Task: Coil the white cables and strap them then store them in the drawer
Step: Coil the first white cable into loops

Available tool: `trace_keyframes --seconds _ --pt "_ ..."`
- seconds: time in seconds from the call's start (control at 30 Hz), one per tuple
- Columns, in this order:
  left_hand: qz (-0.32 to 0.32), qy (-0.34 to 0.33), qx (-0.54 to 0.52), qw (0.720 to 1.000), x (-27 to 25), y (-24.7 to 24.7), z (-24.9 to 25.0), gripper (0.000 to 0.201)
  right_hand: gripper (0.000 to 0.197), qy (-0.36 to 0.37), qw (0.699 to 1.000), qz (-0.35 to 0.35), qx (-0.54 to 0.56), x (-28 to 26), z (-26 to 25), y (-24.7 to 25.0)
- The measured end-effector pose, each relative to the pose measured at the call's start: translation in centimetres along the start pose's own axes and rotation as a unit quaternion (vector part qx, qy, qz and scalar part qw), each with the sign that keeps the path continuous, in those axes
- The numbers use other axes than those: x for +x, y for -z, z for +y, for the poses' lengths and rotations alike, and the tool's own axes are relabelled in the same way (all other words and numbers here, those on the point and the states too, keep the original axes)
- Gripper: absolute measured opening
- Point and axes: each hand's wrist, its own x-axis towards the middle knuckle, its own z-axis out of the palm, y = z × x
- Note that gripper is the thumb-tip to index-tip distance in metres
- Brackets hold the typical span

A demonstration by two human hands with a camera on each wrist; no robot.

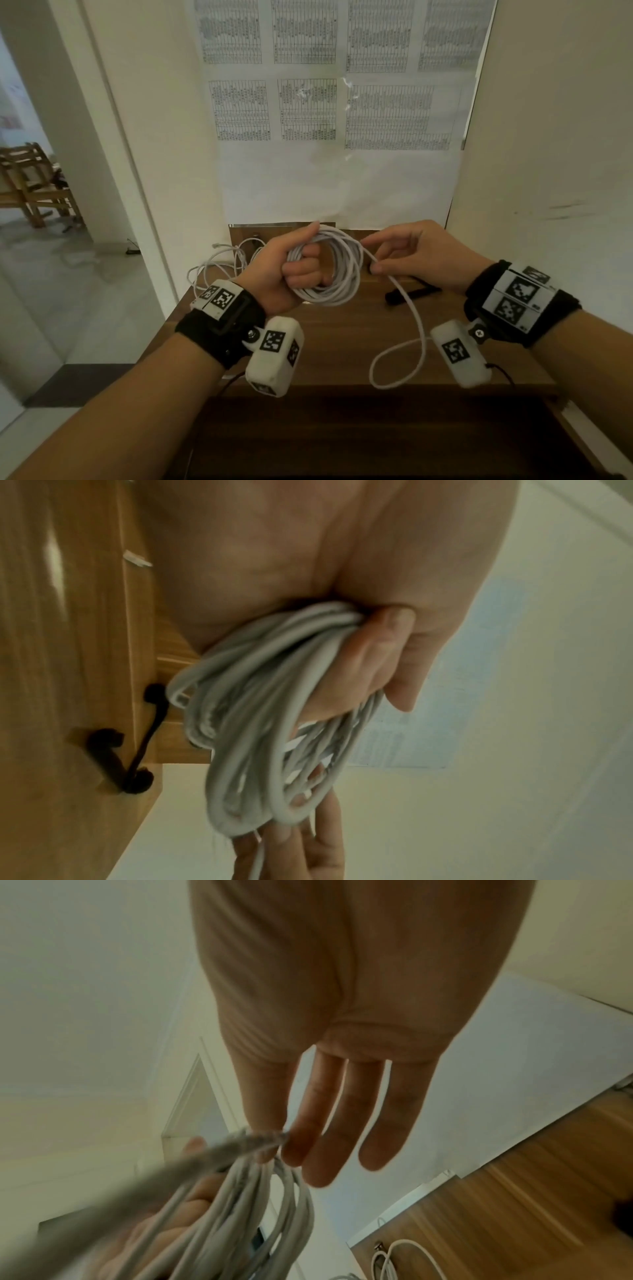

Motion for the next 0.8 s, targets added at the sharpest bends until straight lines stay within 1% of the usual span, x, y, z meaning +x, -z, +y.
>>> trace_keyframes --seconds 0.1,0.17,0.2,0.23,0.27,0.33,0.37,0.4,0.47,0.53,0.63,0.67,0.7,0.8 --pt "0.043 -0.031 -0.052 0.997 0.0 0.2 0.3 0.045 0.058 -0.028 0.999 -0.046 0.010 -0.4 0.1 -0.2" --pt "0.069 -0.063 -0.097 0.991 0.2 0.3 0.4 0.044 0.070 -0.048 0.996 -0.077 0.006 -0.6 0.3 -0.7" --pt "0.081 -0.081 -0.119 0.986 0.4 0.4 0.5 0.043 0.072 -0.060 0.994 -0.088 -0.007 -0.7 0.4 -1.1" --pt "0.092 -0.099 -0.137 0.981 0.5 0.5 0.6 0.043 0.069 -0.070 0.993 -0.089 -0.018 -0.9 0.5 -1.6" --pt "0.100 -0.116 -0.151 0.977 0.7 0.6 0.7 0.042 0.060 -0.075 0.994 -0.075 -0.020 -1.0 0.6 -2.2" --pt "0.113 -0.147 -0.158 0.970 1.0 0.5 0.8 0.042 0.035 -0.086 0.996 -0.028 0.018 -1.2 0.6 -3.4" --pt "0.120 -0.158 -0.151 0.968 1.2 0.3 0.7 0.042 0.026 -0.096 0.994 -0.010 0.051 -1.2 0.4 -4.0" --pt "0.126 -0.167 -0.143 0.967 1.4 0.1 0.6 0.042 0.022 -0.108 0.990 0.001 0.089 -1.1 0.2 -4.6" --pt "0.134 -0.185 -0.130 0.965 1.6 -0.4 0.5 0.044 0.019 -0.129 0.978 0.012 0.162 -0.7 0.1 -5.7" --pt "0.125 -0.195 -0.134 0.963 1.5 -0.7 0.5 0.044 0.020 -0.137 0.964 0.053 0.223 -0.6 -0.2 -6.7" --pt "0.108 -0.197 -0.163 0.961 1.2 -0.9 0.9 0.044 0.020 -0.140 0.916 0.186 0.327 -1.1 -0.1 -7.8" --pt "0.110 -0.200 -0.173 0.958 1.1 -0.8 1.2 0.044 0.019 -0.136 0.906 0.213 0.339 -1.3 0.1 -7.9" --pt "0.114 -0.204 -0.184 0.955 1.0 -0.6 1.4 0.045 0.018 -0.132 0.906 0.224 0.334 -1.5 0.3 -8.0" --pt "0.116 -0.211 -0.208 0.948 0.8 0.6 2.4 0.046 0.015 -0.121 0.934 0.239 0.238 -1.8 1.0 -7.7"
